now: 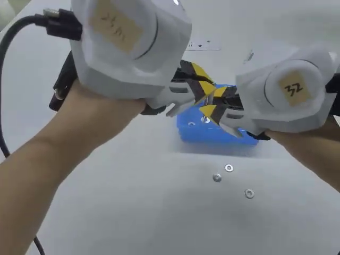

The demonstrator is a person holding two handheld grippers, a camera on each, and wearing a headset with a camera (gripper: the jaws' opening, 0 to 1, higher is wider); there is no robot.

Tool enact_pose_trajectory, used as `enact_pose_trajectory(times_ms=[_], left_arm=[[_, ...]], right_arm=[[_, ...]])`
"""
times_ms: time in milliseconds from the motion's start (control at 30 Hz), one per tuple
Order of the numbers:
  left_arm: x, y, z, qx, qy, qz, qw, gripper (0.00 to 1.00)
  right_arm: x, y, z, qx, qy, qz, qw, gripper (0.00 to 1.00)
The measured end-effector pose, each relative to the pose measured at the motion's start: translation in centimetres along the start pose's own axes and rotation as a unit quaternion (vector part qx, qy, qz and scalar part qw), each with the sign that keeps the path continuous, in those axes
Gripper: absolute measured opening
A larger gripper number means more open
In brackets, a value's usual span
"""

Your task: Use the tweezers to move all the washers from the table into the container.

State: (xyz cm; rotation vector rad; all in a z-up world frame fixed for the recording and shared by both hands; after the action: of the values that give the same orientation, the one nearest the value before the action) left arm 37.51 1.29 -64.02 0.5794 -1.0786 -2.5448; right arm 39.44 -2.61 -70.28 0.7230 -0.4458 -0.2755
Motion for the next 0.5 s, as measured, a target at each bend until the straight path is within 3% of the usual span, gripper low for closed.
enact_pose_trajectory(times_ms=[500], left_arm=[[-0.6,-2.7,-3.1,-0.031,-0.007,0.016,0.9994,0.00]], right_arm=[[-0.1,-2.3,-3.4,-0.027,0.024,-0.026,0.9990,0.04]])
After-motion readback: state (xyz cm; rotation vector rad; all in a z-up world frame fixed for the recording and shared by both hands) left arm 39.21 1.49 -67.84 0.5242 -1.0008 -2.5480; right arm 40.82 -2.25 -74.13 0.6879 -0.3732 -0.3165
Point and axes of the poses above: the centre of the closed fingertips' face, and the gripper's own axes: z roughly backward along the fingers, x roughly to its right, y roughly out of its top, the point moved 5 cm from there along z, roughly backward along the fingers, and after that the axes turned 7 degrees about -x, right-handed, at the moved point
